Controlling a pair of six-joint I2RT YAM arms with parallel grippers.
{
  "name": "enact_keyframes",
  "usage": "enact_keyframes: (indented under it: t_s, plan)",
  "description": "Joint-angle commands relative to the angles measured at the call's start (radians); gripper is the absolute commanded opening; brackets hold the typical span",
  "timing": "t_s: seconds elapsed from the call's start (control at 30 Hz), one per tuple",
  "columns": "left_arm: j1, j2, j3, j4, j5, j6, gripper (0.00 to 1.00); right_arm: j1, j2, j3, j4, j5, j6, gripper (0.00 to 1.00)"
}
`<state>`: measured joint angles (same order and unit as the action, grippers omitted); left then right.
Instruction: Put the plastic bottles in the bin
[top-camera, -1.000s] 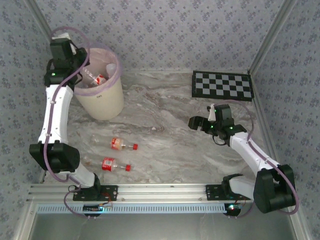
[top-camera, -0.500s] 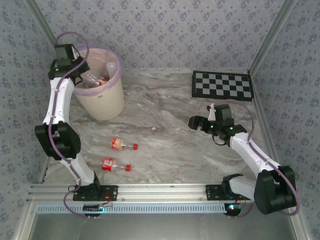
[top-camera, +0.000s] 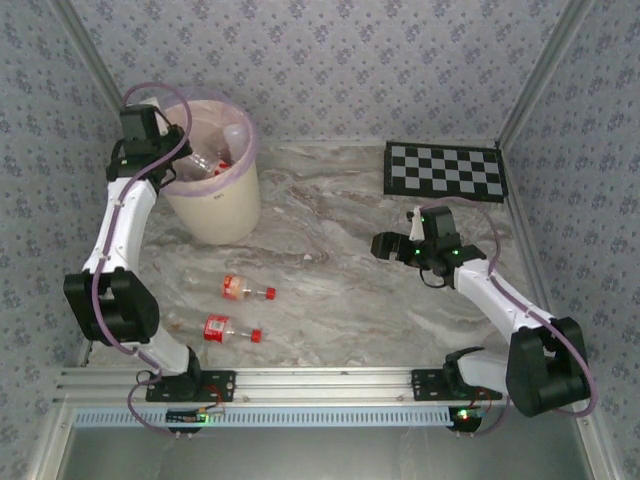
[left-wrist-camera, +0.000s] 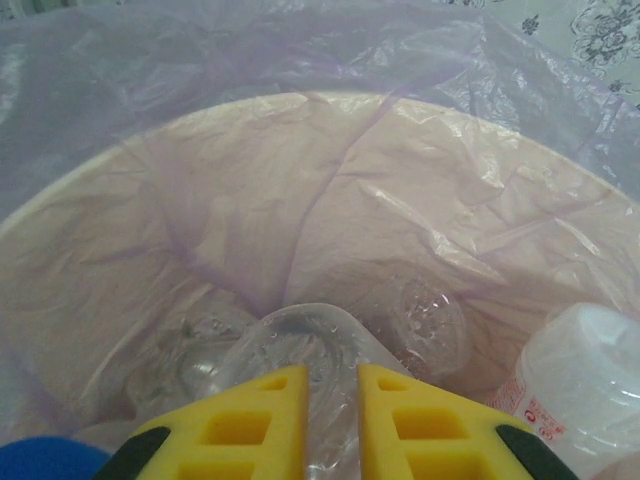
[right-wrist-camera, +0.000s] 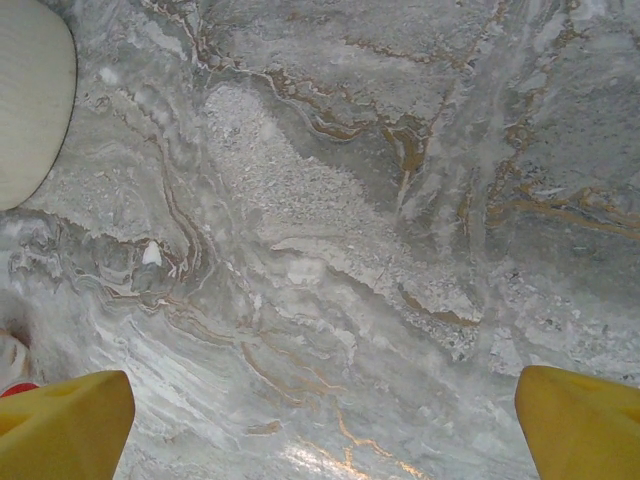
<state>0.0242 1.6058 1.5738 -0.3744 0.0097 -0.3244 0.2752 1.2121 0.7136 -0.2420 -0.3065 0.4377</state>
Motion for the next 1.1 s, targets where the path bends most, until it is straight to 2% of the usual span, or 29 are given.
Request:
enact_keyframes:
  t_s: [0.0,0.37,0.63,0.8,0.97,1.07]
  plan:
    - [-0.071,0.091,-0.003,-0.133,0.078,-0.004,0.20,0.010,0.002,0.029,0.005,0.008,0.006,1.00]
    - [-0.207,0.192,0.064,-0.123,0.121,-0.044,0.19,0.007,-0.036,0.024,-0.031,0.038,-0.015,1.00]
    - [-0.312,0.284,0.187,-0.145,0.194,-0.058,0.19,0.008,-0.034,0.029,-0.026,0.029,-0.013,1.00]
    - [-0.368,0.337,0.316,-0.204,0.192,-0.037,0.21,0.003,-0.059,0.024,-0.038,0.045,-0.019,1.00]
    - [-0.378,0.331,0.470,-0.277,0.142,0.026,0.39,-0.013,-0.095,0.020,-0.052,0.058,-0.033,1.00]
    - [-0.379,0.331,0.601,-0.407,0.073,0.091,0.56,-0.028,-0.089,0.043,-0.064,0.055,-0.056,1.00]
